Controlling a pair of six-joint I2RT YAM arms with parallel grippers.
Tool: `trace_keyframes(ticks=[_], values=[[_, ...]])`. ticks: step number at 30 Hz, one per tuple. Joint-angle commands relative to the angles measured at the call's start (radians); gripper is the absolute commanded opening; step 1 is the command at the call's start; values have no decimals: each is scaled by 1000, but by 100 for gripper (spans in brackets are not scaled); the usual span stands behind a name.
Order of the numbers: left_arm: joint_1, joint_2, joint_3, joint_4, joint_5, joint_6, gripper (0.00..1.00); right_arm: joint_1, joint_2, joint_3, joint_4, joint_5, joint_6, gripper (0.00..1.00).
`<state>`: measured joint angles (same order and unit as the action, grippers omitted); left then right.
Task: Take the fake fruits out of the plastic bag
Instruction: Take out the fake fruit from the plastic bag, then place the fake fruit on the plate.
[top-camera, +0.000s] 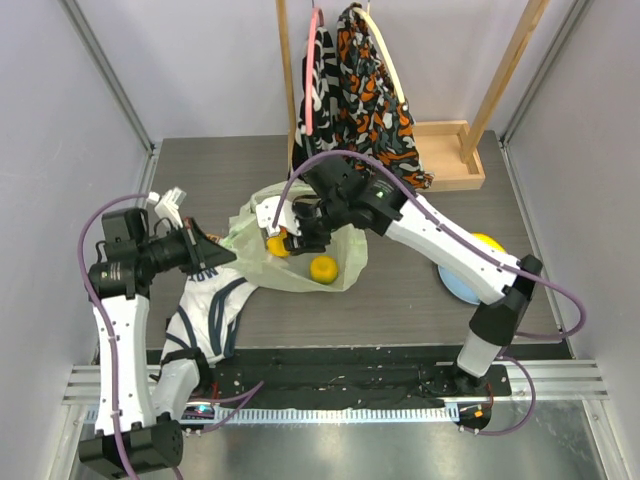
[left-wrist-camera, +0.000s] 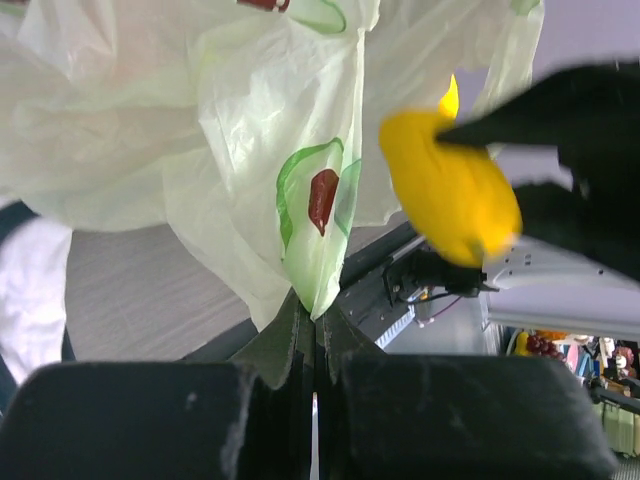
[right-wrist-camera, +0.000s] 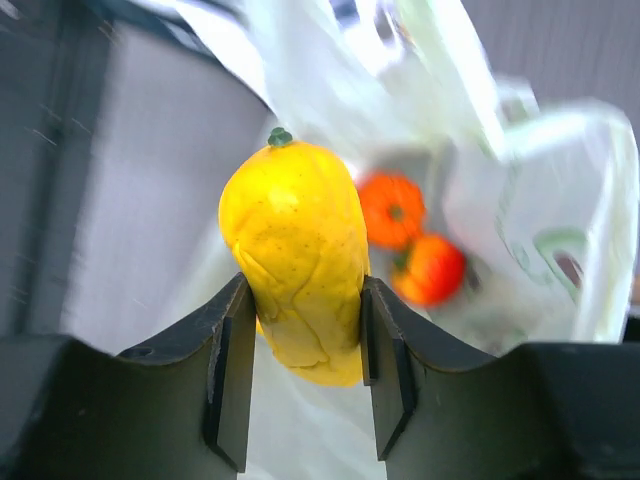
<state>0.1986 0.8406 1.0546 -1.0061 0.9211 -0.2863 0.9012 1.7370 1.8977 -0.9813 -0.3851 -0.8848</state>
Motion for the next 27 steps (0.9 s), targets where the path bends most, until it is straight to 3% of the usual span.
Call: trace_keyframes(ticks=[1, 5, 9, 13, 16, 19, 22, 27], values=[[2, 60, 77, 165, 59, -120, 0, 33, -45, 17, 69, -127, 252, 15], [-1, 86, 107, 182, 38, -122, 0, 25, -103, 161, 44, -19, 389, 14], [1, 77, 105, 192, 16, -110, 0, -19, -243, 156, -38, 268, 435, 13], [-1, 69, 94, 198, 10, -102, 0, -276, -355, 83, -238, 400, 461, 13], [-2, 66, 82, 196, 12, -73, 0, -440, -492, -153, -304, 448, 353, 12], [-4, 74, 70, 176, -4, -30, 0, -498, -565, -539, -315, 573, 261, 11], [-5, 112, 74, 137, -11, 21, 0, -594, -628, -723, -280, 597, 195, 10], [-7, 189, 90, 93, -45, 84, 0, -625, -593, -827, -145, 640, 142, 11]])
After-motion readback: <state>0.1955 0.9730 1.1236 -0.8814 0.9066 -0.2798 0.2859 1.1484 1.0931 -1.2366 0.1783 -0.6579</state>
